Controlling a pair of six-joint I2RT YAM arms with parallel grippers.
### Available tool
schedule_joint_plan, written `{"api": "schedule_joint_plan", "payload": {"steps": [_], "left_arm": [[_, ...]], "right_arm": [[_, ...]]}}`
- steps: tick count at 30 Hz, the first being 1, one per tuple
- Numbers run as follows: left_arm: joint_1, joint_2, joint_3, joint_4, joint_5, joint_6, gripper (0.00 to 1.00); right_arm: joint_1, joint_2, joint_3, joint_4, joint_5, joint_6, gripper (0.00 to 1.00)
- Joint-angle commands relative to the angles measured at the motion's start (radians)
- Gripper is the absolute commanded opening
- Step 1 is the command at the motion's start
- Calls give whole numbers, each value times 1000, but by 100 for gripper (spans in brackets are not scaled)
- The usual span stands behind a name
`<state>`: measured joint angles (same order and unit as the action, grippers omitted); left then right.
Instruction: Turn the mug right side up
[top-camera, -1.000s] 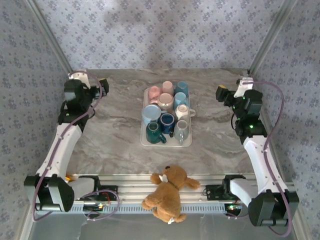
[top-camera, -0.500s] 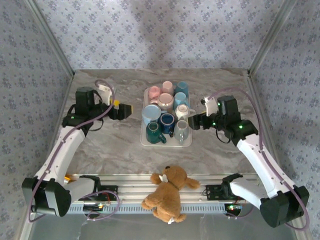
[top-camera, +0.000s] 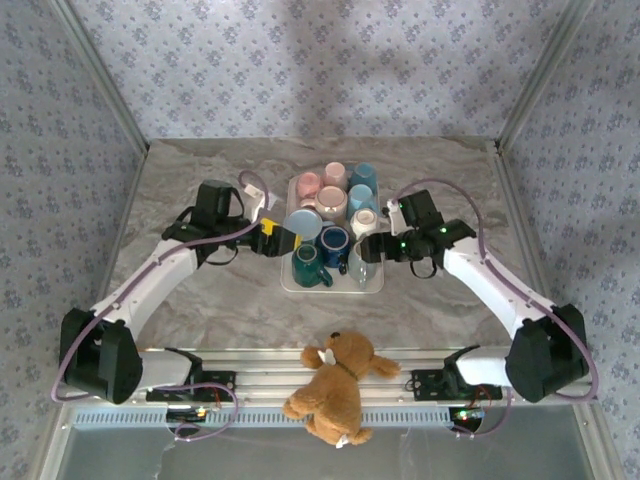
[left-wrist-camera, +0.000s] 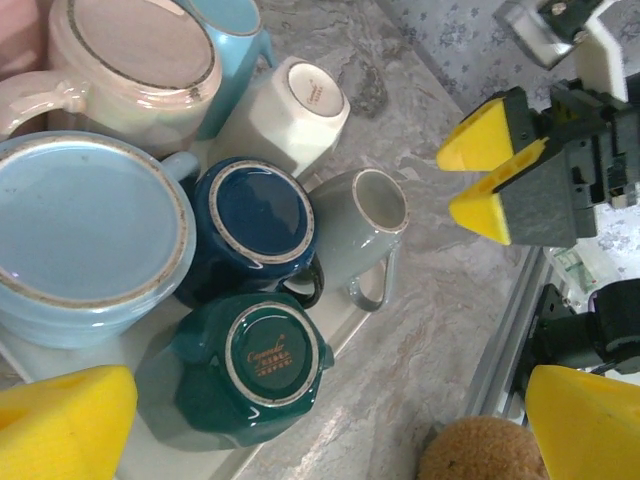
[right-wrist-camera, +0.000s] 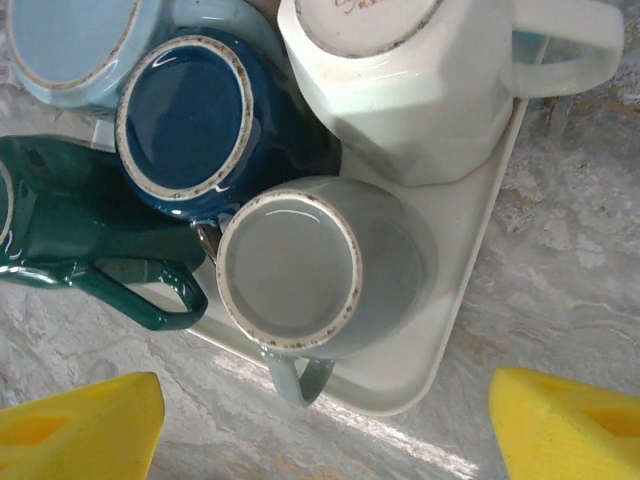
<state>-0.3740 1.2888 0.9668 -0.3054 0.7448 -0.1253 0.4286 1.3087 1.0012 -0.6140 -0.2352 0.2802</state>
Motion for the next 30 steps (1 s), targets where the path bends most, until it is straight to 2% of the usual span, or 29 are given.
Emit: {"api": "schedule_joint_plan", "payload": {"steps": [1,8,13,24,30], "left_arm": [[-15,11,27,39,20,-8,100],[-38,29,33,50,18,-17,100],[-49,43,39,54,14,-19,100],[-65,63,39,56,5,-21,100],[-67,68,38,54,4,-22,100]], "right_arm": [[28,38,43,2,47,92,88],[57,116,92,-21,143,164,94],[74,157,113,-8,126,189,95],[101,219,117,-8,170,237,95],[110,252,122,8,161,245,91]]}}
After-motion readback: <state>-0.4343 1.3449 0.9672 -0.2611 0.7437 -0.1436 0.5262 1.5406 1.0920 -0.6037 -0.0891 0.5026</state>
